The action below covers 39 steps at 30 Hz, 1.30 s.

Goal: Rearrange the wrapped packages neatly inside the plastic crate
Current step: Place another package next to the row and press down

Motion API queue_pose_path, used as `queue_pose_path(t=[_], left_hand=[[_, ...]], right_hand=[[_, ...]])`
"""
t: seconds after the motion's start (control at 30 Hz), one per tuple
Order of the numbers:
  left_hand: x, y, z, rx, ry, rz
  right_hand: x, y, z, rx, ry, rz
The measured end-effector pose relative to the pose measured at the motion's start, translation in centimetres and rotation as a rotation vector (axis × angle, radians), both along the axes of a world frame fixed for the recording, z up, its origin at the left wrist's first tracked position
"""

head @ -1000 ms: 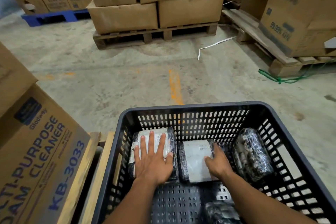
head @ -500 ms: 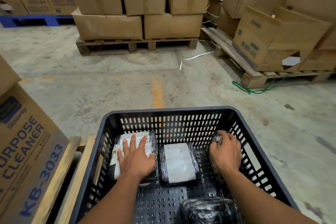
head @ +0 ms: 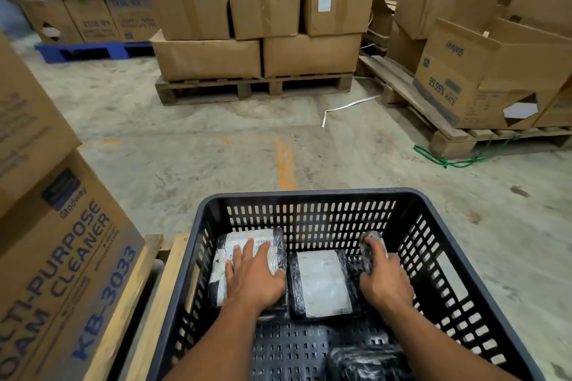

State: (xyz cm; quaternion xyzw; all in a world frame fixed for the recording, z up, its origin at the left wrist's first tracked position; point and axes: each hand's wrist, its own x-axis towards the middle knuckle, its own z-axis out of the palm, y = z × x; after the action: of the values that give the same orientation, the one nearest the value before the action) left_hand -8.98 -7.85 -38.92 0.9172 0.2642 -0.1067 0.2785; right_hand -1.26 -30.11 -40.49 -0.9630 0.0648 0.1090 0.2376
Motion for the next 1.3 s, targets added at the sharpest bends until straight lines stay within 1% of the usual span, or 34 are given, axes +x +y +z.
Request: queue_pose_path(t=[0.1,0.2,0.27,0.3,0.4,0.47,0.53,0.57,0.67,0.73,0.8,0.83,0.87,0.9,0.97,1.0,1.07,1.1,1.17,1.2,1.23,1.3], left_hand=[[0.0,-0.1,0.3,-0.072,-0.098,0.041],[0.7,-0.8,1.0,-0.208,-0.2,0.098],[1.1,-1.5,1.6,-0.295,-0.228,0.118],[1.3,-1.7,1.9,-0.333,-0.246,0.122],[1.4,-1.8,2.5,-0.479,-0.279,0.145],[1.4,-1.4,2.9,-0.594,-0.266,0.169],[1.0,-1.2,3.5,-0.694,-0.233,0.15],[0.8,-1.0,3.7,-0.721,-0.226,0.123],[0.4,-0.5,4.1,-0.677,-0.161,-0.034],[0.3,-0.7,4.0,-0.563,-0.122,-0.136],[0.4,-1.2,3.9,-0.397,-0.147,-0.162],[0.6,-1.3,3.9,-0.347,-0.214,-0.131],[0.9,-1.3,3.8,-0.355,-0.293,-0.078],[1.3,-1.1,3.7,-0.41,-0.359,-0.015],[2.0,-0.4,3.8,-0.568,-0.397,0.072],[2.3,-0.1,3.8,-0.636,-0.401,0.099],[2.7,0.2,3.9,-0.746,-0.411,0.16],[2.8,0.3,3.9,-0.789,-0.427,0.195],[2.8,0.1,4.4,-0.839,-0.459,0.271],[2.9,0.0,4.4,-0.843,-0.464,0.316],[3.0,0.0,4.4,-0.837,-0.468,0.348],[3.0,0.0,4.7,-0.82,-0.473,0.382]], right_hand=[[0.9,-0.1,1.1,0.082,-0.051,-0.033],[2.1,1.2,3.5,0.104,-0.083,0.024],[2.7,2.3,5.3,0.131,-0.069,0.056],[2.8,2.9,6.3,0.17,-0.032,0.055],[3.1,4.1,7.4,0.403,0.064,0.009],[3.3,4.6,7.2,0.631,0.159,-0.092],[3.7,4.5,7.0,0.852,0.293,-0.194],[3.8,4.4,6.9,0.895,0.34,-0.221],[4.4,3.4,6.7,0.964,0.449,-0.337],[4.2,2.8,7.3,1.047,0.523,-0.408],[4.2,2.5,7.8,1.064,0.55,-0.438],[4.2,2.3,8.0,1.047,0.559,-0.431],[4.2,2.2,8.1,1.013,0.574,-0.411],[4.3,2.1,8.2,0.985,0.598,-0.396],[4.4,2.2,8.2,0.944,0.623,-0.353],[4.4,2.3,8.2,0.914,0.589,-0.31],[4.6,2.8,8.0,0.85,0.452,-0.176],[4.6,3.1,8.1,0.875,0.407,-0.11],[4.5,3.6,8.2,0.955,0.363,0.017],[4.3,3.7,8.2,0.962,0.34,0.066],[4.1,3.8,8.0,0.948,0.301,0.113],[3.5,4.0,7.6,0.899,0.205,0.131]])
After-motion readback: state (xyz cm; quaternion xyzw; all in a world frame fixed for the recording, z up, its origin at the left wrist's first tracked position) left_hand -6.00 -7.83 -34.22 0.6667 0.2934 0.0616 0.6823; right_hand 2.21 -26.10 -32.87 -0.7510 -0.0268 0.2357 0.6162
